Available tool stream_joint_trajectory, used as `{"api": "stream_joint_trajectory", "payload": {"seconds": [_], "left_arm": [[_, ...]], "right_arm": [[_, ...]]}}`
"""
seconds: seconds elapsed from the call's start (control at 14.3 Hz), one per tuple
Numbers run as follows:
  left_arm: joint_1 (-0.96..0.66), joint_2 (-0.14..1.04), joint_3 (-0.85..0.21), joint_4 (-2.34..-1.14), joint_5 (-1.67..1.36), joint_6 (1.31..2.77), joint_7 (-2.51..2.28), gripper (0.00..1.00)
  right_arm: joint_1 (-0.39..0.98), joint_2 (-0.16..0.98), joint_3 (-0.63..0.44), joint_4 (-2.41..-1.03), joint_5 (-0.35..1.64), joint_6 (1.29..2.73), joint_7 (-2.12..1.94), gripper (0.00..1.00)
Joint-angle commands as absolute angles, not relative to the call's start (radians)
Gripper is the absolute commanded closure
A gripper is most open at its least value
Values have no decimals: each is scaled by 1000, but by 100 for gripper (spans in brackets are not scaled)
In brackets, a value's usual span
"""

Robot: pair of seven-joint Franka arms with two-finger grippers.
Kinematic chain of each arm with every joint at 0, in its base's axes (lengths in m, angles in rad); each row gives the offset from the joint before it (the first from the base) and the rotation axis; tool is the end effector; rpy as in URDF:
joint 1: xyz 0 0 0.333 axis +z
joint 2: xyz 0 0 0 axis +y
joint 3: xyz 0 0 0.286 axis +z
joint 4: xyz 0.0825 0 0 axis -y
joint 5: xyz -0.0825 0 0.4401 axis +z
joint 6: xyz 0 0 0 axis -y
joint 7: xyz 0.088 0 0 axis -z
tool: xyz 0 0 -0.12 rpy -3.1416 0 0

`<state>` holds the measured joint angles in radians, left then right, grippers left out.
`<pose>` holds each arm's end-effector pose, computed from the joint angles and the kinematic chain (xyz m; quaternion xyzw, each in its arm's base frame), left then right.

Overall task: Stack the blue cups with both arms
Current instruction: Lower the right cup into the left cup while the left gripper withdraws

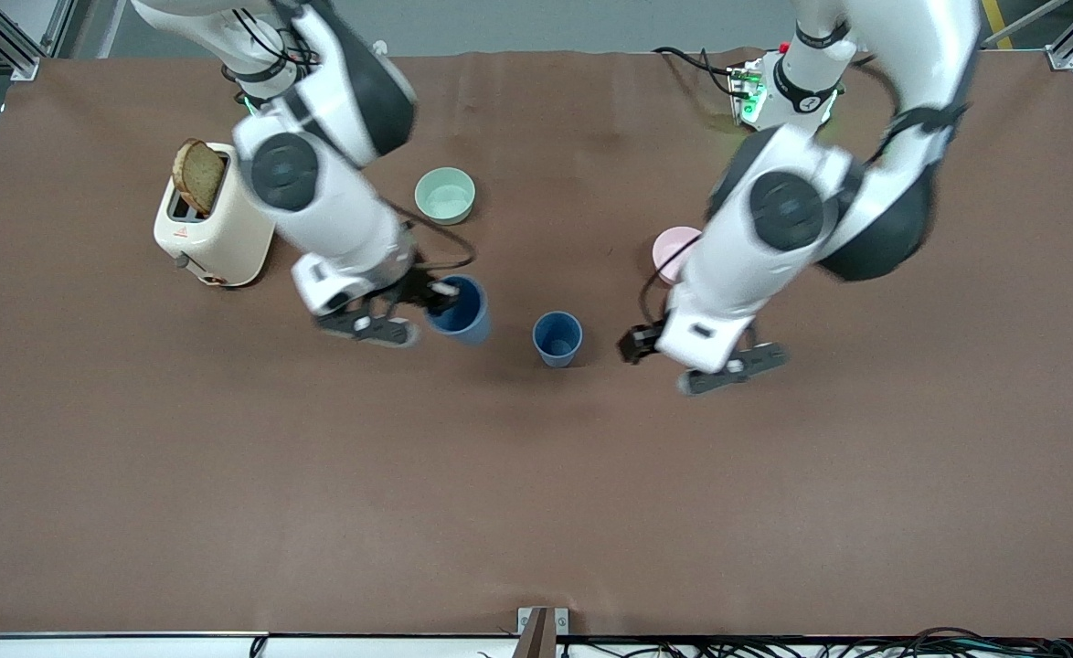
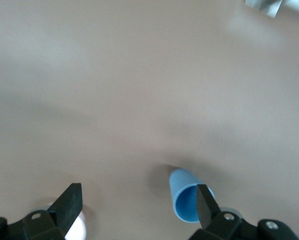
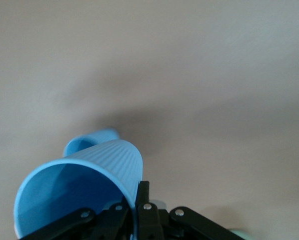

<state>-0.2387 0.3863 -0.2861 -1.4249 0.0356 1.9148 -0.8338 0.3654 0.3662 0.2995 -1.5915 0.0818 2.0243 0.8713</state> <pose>0.6458 -0.3401 0.4415 0.9844 0.1616 0.0239 0.0650 0.5691 0.4302 0.3782 -0.9866 0.1302 0.0332 0.0929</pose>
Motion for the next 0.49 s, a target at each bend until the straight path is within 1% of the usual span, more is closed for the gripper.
{"api": "stream_joint_trajectory", "payload": {"seconds": [0.0, 0.21, 0.42], "left_arm": [[-160, 272, -284, -1465, 49, 1858, -735, 0], [-77, 181, -282, -1463, 48, 1783, -703, 0], [-8, 106, -282, -1463, 48, 1708, -608, 0]], "right_arm": [[471, 498, 293, -1485, 37, 2066, 1013, 99], [529, 612, 293, -1401, -35, 2083, 1120, 99], [522, 617, 288, -1396, -37, 2085, 1120, 99]]}}
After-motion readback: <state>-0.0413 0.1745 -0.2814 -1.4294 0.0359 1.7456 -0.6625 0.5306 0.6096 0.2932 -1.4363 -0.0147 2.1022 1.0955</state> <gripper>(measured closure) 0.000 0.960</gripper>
